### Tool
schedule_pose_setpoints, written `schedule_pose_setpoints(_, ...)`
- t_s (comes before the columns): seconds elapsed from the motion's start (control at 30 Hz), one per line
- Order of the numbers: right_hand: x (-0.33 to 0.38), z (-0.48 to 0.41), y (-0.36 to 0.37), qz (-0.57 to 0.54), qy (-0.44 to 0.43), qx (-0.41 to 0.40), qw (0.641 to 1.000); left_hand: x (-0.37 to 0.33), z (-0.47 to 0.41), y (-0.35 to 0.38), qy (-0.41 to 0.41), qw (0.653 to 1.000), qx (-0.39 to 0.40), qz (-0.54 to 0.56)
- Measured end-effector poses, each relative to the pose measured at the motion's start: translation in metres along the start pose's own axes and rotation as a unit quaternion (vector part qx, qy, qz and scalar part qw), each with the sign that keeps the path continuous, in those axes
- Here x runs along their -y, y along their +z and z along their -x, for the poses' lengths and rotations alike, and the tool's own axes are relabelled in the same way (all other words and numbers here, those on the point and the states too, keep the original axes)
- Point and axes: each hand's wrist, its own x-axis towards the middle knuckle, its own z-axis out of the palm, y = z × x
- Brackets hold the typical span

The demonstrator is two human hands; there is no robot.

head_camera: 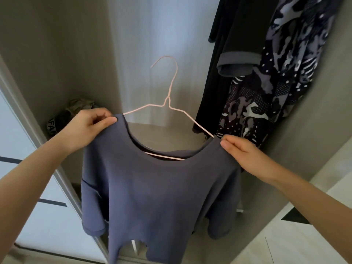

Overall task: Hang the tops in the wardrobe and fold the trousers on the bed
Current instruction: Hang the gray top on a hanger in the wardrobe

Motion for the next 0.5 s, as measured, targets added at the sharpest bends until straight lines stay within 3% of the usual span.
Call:
schedule_pose_setpoints(0.23,0.033,-0.005,-0.012,-0.243,0.073,-0.053,0.966,-0.01,-0.014,-0.014,0.004,0.998,-0.041,0.038)
schedule_pose_setpoints(0.5,0.108,-0.003,-0.033,-0.33,0.01,-0.13,0.935,-0.036,-0.06,-0.039,0.013,0.991,-0.124,0.053)
